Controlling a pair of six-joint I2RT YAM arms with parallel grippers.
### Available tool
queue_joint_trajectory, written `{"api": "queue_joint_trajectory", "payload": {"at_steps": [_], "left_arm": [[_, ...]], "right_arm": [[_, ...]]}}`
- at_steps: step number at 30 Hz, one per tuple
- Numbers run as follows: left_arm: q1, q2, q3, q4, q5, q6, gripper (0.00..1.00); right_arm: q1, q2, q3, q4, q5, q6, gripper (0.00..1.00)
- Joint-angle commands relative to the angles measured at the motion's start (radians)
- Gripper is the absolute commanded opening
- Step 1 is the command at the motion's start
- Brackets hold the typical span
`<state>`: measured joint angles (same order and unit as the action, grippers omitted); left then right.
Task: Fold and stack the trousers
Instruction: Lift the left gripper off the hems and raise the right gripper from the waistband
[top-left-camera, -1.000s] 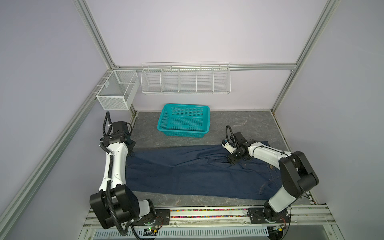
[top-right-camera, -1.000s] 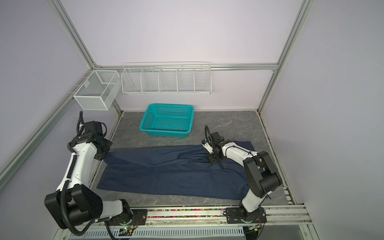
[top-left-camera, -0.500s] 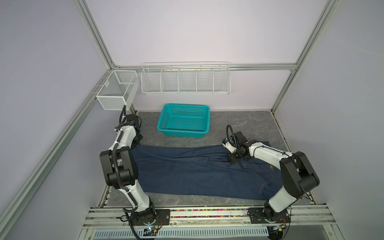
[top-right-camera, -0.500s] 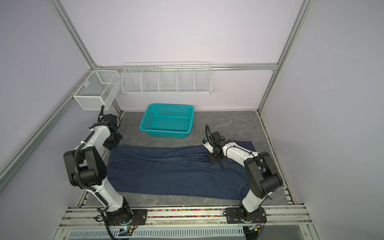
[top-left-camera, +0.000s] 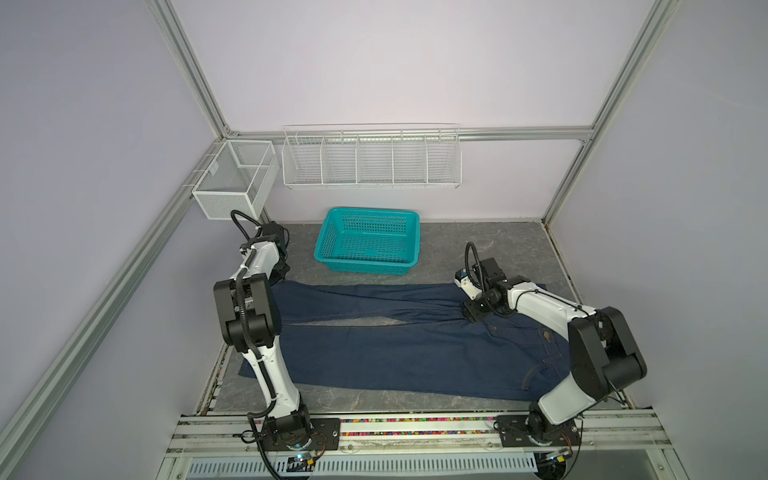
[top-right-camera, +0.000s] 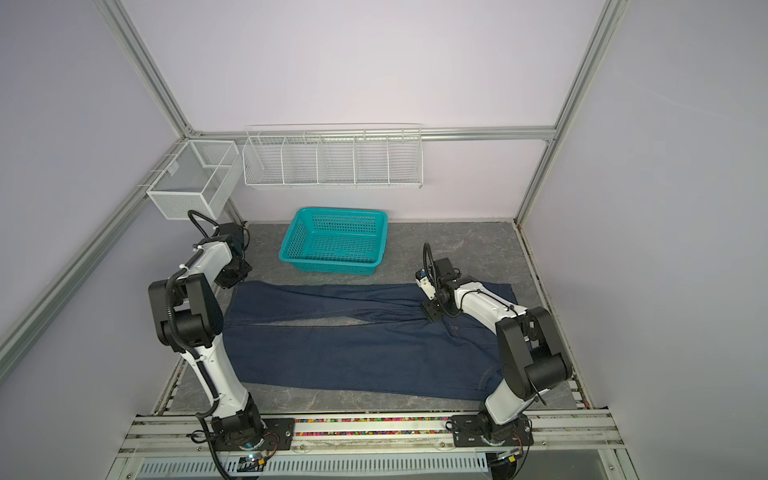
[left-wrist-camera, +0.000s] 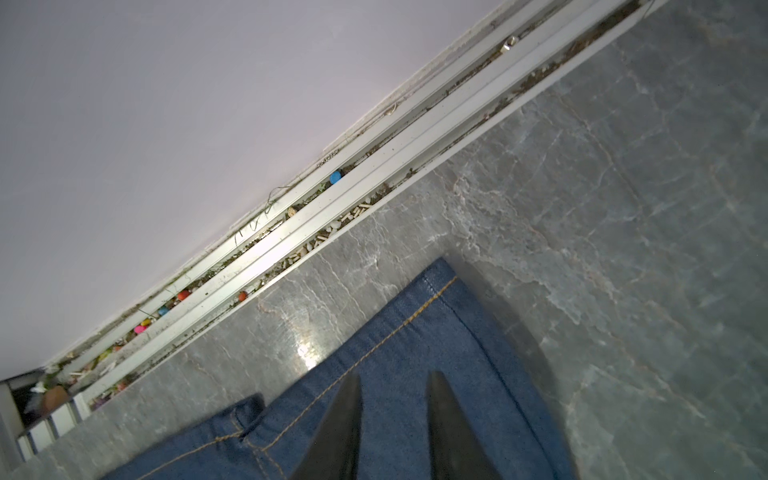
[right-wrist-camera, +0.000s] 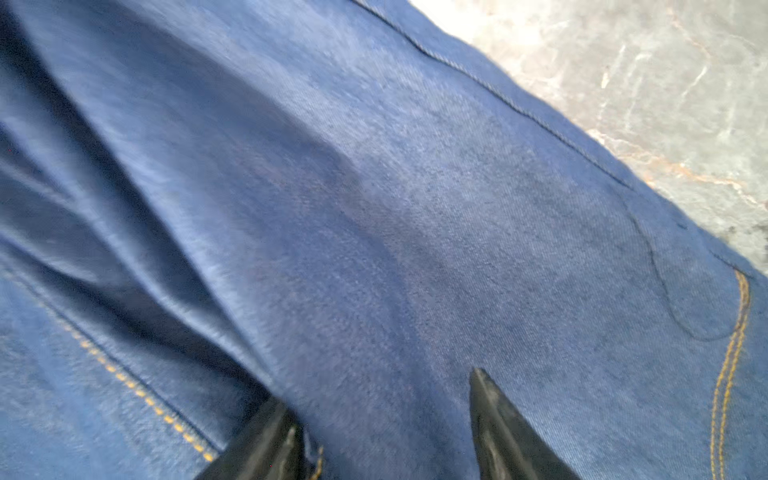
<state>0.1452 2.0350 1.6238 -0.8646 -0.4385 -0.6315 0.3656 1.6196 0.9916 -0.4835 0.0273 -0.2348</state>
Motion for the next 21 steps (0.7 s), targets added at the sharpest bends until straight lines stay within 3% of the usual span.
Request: {"api": "queue_joint_trajectory", "payload": {"at_steps": [1,8,21], "left_arm": [[-0.021,-0.015,0.042,-0.008,0.018,0.033,0.36],[-0.038,-0.142,-0.013,-0.013,0.091,0.037,0.56],[-0.184,-0.272,-0.279,0.051,0.239,-0.064,0.55]], "right_arm": [[-0.007,-0.02,0.034,-0.007,-0.031,0.017,0.63],[-0.02,-0.035,0.072,0.014,-0.087,0.048,0.63],[-0.025,0.148,0.19,0.032,-0.185,0.075,0.61]]}}
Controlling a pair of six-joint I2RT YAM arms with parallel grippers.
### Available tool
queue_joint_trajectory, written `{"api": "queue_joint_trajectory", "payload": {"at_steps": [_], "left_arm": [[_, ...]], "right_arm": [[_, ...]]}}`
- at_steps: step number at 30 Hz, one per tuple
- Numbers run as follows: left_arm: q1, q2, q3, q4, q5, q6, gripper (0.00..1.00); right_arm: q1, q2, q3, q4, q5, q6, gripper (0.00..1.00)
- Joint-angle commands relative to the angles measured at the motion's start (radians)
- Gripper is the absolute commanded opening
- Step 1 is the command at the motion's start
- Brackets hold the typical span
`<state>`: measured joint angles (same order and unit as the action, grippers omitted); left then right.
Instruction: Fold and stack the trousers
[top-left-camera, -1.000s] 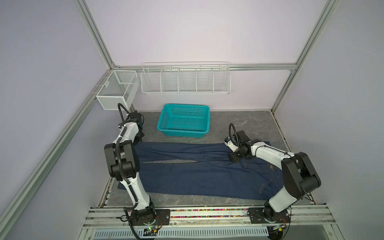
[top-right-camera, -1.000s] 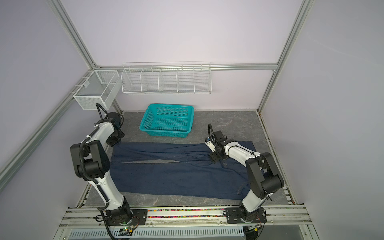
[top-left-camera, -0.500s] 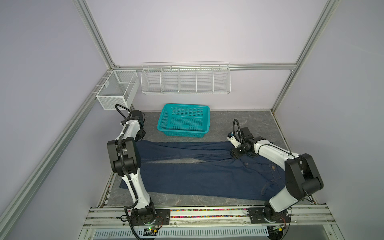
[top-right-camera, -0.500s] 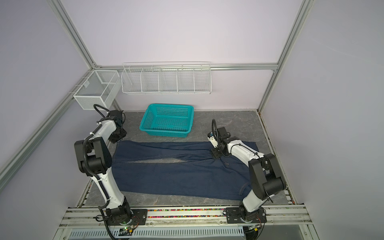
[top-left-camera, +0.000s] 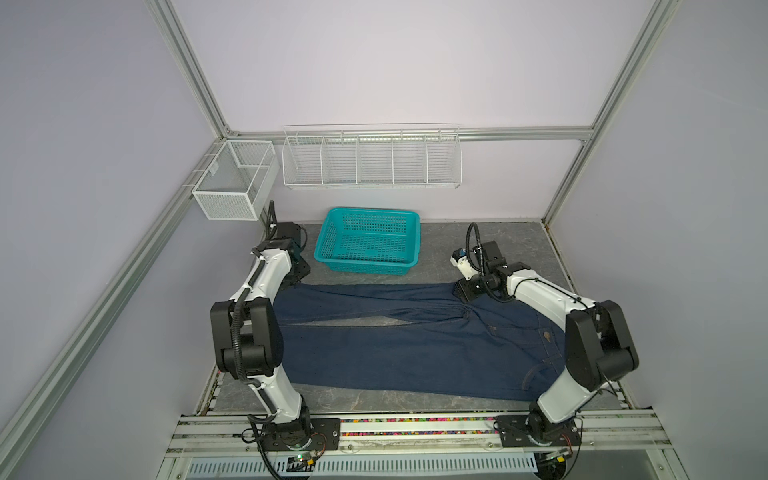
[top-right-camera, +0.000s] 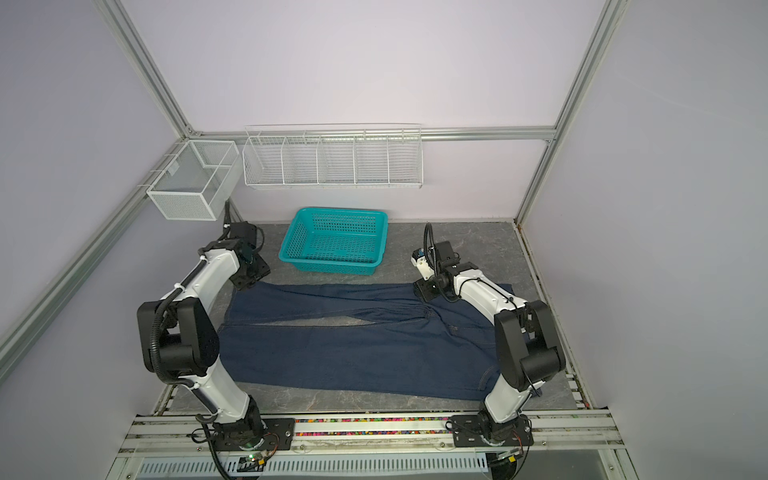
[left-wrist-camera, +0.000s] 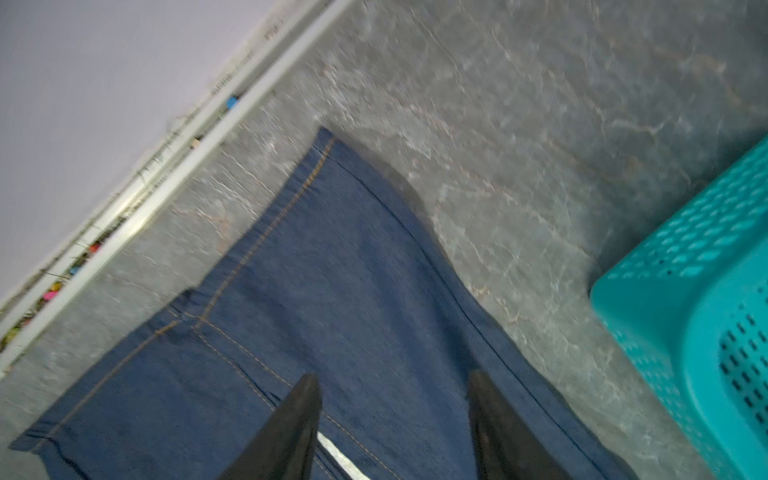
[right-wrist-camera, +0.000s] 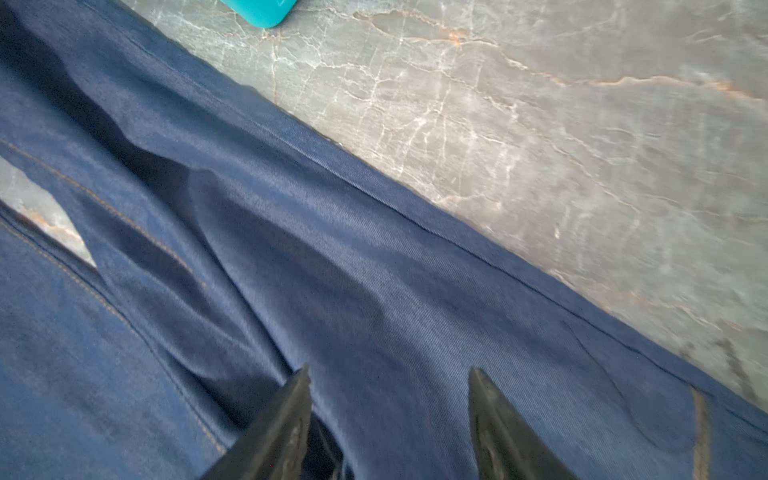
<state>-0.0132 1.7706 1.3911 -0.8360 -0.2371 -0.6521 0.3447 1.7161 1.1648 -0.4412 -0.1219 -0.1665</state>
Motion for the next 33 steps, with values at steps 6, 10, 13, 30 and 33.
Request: {"api": "queue_joint_trajectory", "payload": {"at_steps": [6,10,13,30,33], "left_arm": [[-0.073,0.019,-0.14,0.093,0.084,-0.083,0.45],[-0.073,0.039,-0.166,0.106,0.074,-0.068,0.38],[-0.071,0.058,-0.193,0.114,0.058,-0.051,0.35],[-0.06,0.142,-0.1,0.114,0.024,0.072,0.34],[-0.065,0.1,-0.104,0.095,0.054,0.065,0.37]], "right_arm": [[-0.003,0.157,0.078,-0.058,0.064,-0.038,0.61],[-0.011,0.221,0.132,-0.091,0.108,-0.046,0.61],[-0.015,0.259,0.159,-0.097,0.116,-0.047,0.61],[-0.056,0.398,0.31,-0.133,0.29,-0.13,0.61],[-0.058,0.381,0.306,-0.109,0.223,-0.153,0.62]]}}
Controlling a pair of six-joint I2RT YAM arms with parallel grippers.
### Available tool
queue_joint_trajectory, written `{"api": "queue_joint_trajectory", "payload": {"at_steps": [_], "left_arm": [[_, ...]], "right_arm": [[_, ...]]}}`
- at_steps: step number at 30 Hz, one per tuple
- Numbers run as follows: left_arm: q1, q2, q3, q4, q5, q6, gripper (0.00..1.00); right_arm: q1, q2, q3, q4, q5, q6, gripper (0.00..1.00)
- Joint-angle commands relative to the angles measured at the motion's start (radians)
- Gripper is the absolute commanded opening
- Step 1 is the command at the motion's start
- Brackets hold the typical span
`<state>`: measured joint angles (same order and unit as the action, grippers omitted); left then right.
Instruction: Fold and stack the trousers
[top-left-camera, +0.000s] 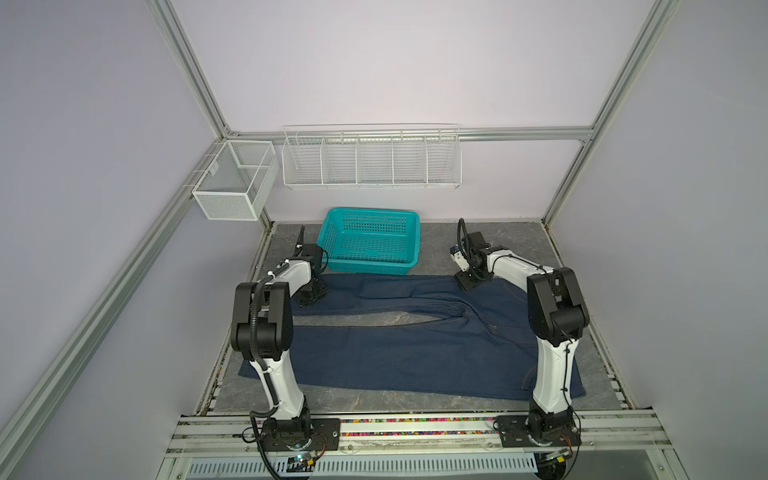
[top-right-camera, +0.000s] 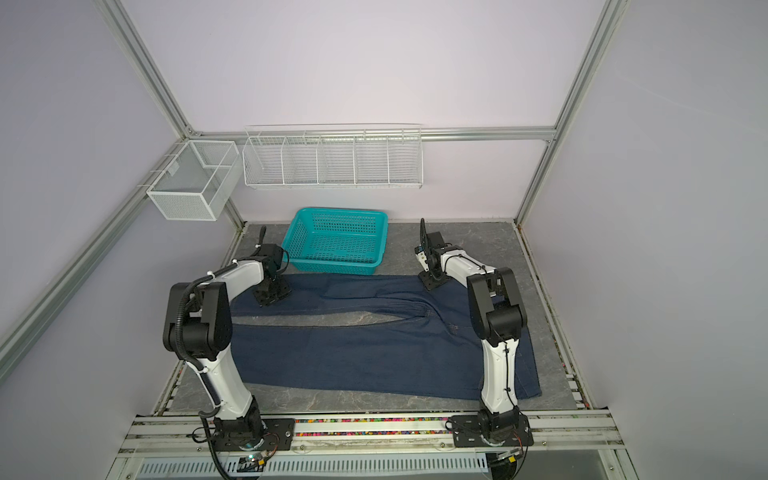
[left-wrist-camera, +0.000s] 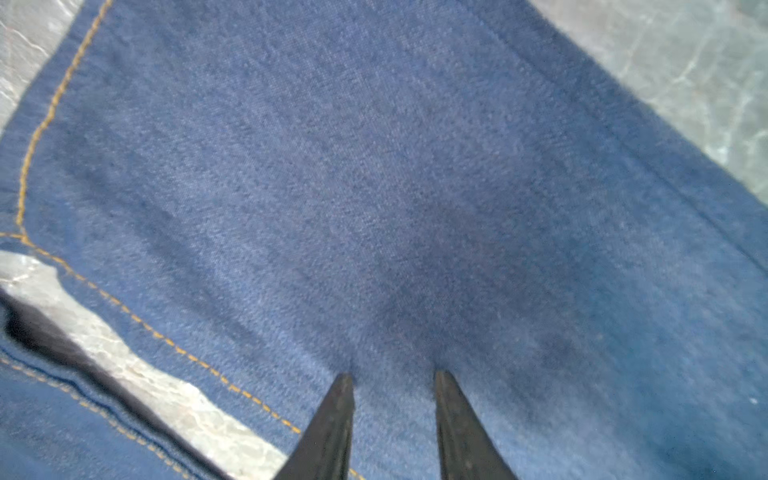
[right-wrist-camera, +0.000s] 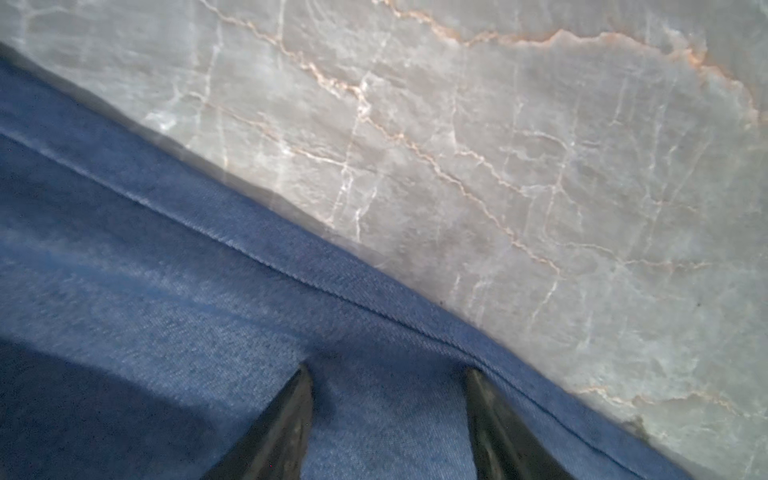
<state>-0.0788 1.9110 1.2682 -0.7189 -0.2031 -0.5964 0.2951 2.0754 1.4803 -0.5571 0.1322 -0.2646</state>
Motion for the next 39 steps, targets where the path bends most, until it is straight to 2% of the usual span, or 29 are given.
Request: {"api": "queue_joint_trajectory", "payload": {"at_steps": [1,6,11,13,17,21,29,35,39], "left_arm": [[-0.002,-0.055,0.019,-0.033,0.022,0.01,0.38],[-0.036,-0.124,-0.001,-0.083,0.078,0.017,0.42],[-0.051,-0.168,-0.069,-0.049,0.151,-0.027,0.42],[-0.053,-0.163,-0.089,-0.034,0.174,-0.033,0.4],[-0.056,-0.15,-0.115,-0.009,0.167,-0.024,0.36],[-0.056,-0.105,-0.107,0.005,0.156,0.009,0.33],[-0.043,-0.057,-0.101,0.027,0.154,0.042,0.33],[-0.016,-0.038,-0.1,0.032,0.148,0.073,0.32],[0.017,-0.024,-0.093,0.032,0.148,0.102,0.31]], "right_arm": [[-0.007,0.007,-0.012,0.011,-0.057,-0.057,0.63],[-0.004,-0.13,-0.071,-0.004,-0.217,-0.042,0.64],[0.028,-0.274,-0.221,-0.024,-0.263,-0.032,0.63],[0.042,-0.315,-0.262,-0.046,-0.252,-0.033,0.59],[0.055,-0.37,-0.322,-0.082,-0.206,-0.034,0.44],[0.066,-0.392,-0.357,-0.075,-0.227,-0.038,0.35],[0.097,-0.326,-0.374,-0.067,-0.236,-0.05,0.35],[0.151,-0.337,-0.369,-0.051,-0.263,-0.051,0.18],[0.179,-0.337,-0.403,-0.045,-0.285,-0.065,0.14]]}}
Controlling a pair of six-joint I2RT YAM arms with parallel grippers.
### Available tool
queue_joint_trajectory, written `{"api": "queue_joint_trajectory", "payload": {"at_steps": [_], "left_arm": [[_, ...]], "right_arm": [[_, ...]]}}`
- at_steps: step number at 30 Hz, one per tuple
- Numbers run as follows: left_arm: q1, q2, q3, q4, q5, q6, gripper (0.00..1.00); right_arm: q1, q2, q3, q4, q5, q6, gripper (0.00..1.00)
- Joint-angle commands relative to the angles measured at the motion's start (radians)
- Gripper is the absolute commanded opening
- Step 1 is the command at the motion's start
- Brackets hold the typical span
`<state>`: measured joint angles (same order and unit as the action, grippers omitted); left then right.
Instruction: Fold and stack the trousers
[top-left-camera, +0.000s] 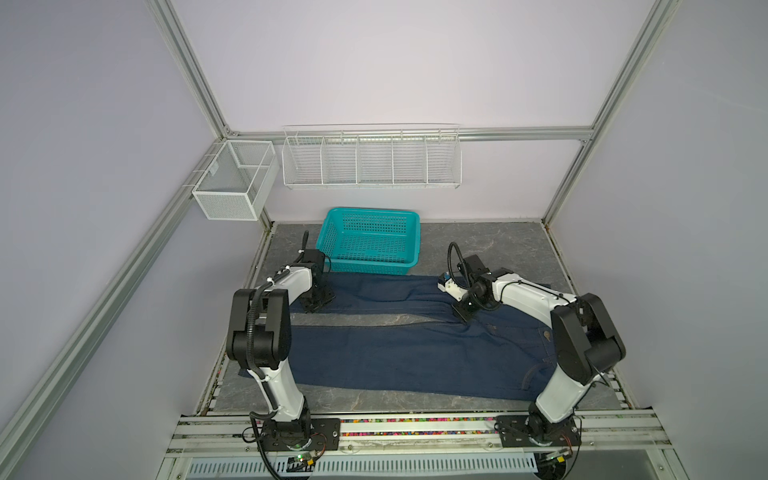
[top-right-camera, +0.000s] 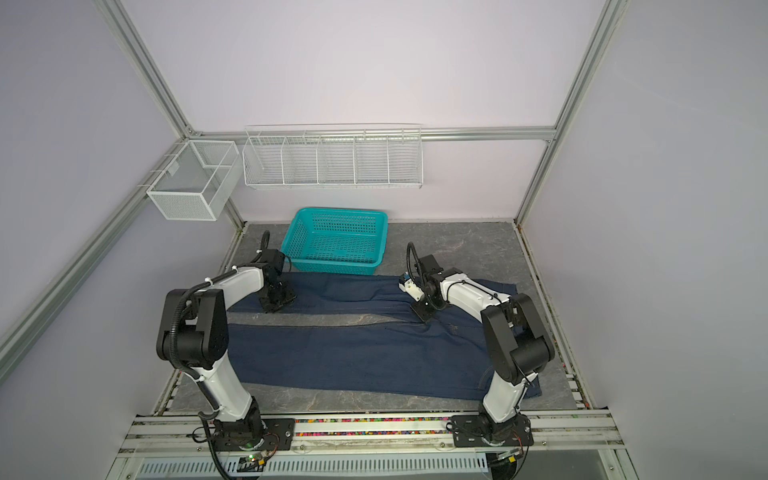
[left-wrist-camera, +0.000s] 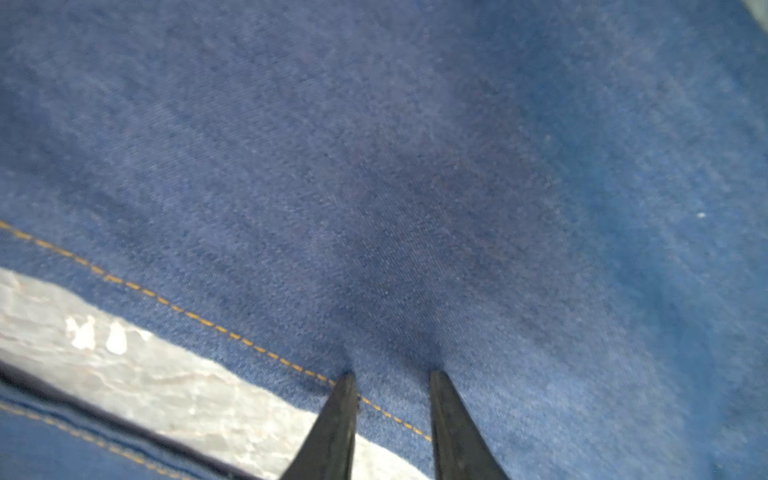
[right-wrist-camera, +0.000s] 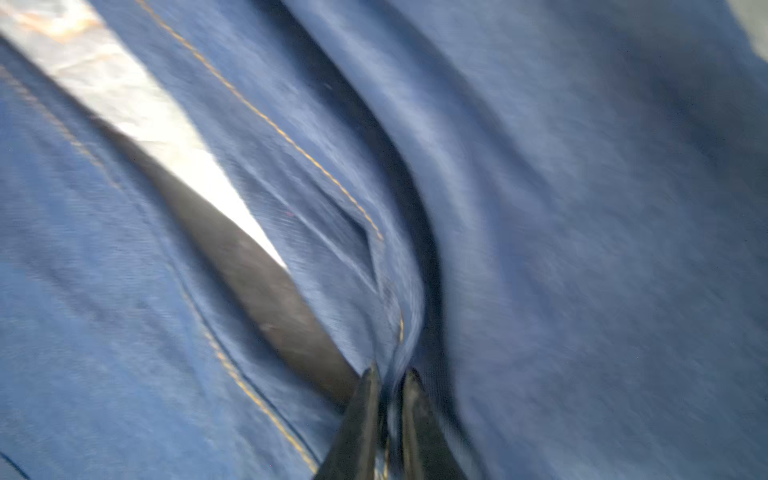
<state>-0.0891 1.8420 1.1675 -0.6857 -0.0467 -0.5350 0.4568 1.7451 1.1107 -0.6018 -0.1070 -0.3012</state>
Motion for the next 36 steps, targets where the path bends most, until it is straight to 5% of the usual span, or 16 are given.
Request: {"api": "queue_joint_trajectory", "payload": {"at_steps": [1,13,16,19,25,36], "left_arm": [[0.033,0.05,0.013,-0.004,-0.008,0.049,0.31],[0.061,0.088,0.066,-0.023,-0.008,0.104,0.3],[0.064,0.093,0.075,-0.033,-0.022,0.118,0.31],[0.064,0.088,0.08,-0.045,-0.037,0.132,0.31],[0.065,0.035,0.083,-0.075,-0.024,0.131,0.35],[0.064,-0.06,0.094,-0.116,0.031,0.096,0.56]], "right_arm": [[0.027,-0.003,-0.038,-0.008,-0.048,-0.038,0.14],[0.138,0.009,-0.095,-0.012,-0.088,-0.07,0.16],[0.126,0.024,-0.093,-0.029,-0.063,-0.065,0.31],[0.074,-0.035,-0.081,-0.023,-0.146,-0.022,0.47],[-0.046,-0.181,-0.08,-0.021,-0.233,0.034,0.54],[-0.389,-0.085,-0.053,-0.011,0.01,0.165,0.59]]}}
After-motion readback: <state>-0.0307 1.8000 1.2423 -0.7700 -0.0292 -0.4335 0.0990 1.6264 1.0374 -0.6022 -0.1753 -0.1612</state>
